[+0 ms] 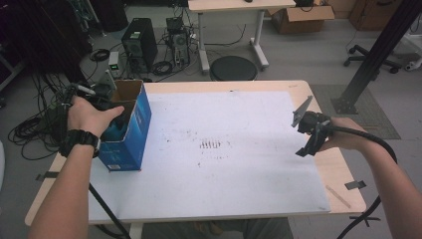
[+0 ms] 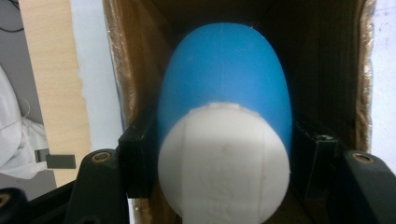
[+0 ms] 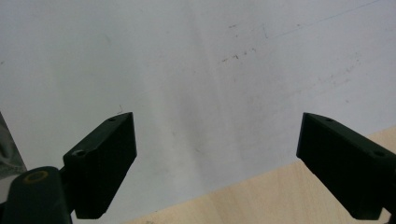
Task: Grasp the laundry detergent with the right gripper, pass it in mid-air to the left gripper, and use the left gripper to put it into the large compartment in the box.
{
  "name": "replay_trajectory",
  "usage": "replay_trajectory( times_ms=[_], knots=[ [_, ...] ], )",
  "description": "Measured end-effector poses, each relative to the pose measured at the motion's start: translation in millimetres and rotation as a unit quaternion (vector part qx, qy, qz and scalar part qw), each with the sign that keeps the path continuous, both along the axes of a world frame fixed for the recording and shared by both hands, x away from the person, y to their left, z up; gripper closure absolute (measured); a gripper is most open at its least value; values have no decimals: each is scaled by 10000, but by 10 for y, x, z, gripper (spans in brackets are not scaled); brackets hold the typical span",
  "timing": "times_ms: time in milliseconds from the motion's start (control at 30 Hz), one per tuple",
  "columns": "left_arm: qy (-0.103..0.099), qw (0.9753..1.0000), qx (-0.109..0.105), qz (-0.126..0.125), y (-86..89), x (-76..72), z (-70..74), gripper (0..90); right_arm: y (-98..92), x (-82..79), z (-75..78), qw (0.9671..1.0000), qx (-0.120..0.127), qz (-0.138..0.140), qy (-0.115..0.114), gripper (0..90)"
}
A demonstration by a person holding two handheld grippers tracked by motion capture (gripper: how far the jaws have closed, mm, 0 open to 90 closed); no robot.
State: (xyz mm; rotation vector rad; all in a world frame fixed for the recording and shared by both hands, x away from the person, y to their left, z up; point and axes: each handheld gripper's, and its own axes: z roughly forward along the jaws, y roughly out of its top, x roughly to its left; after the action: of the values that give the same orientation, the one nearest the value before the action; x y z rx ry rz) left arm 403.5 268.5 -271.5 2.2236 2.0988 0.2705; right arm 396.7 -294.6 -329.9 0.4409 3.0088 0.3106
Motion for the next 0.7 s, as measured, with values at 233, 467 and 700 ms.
replay_trajectory(
  times_ms=[233, 467, 700],
  knots=[
    [4, 10000, 39, -29, -18, -4, -18, 381, -4, -6, -13, 10000, -10, -16, 16, 119],
    [8, 9999, 127, -79, -61, 2, -32, 380, 6, -10, -25, 10000, 5, 1, 23, 119],
    [41, 9998, 172, -102, -86, 11, -37, 379, -1, -11, -39, 10000, 18, 10, 22, 119]
  ],
)
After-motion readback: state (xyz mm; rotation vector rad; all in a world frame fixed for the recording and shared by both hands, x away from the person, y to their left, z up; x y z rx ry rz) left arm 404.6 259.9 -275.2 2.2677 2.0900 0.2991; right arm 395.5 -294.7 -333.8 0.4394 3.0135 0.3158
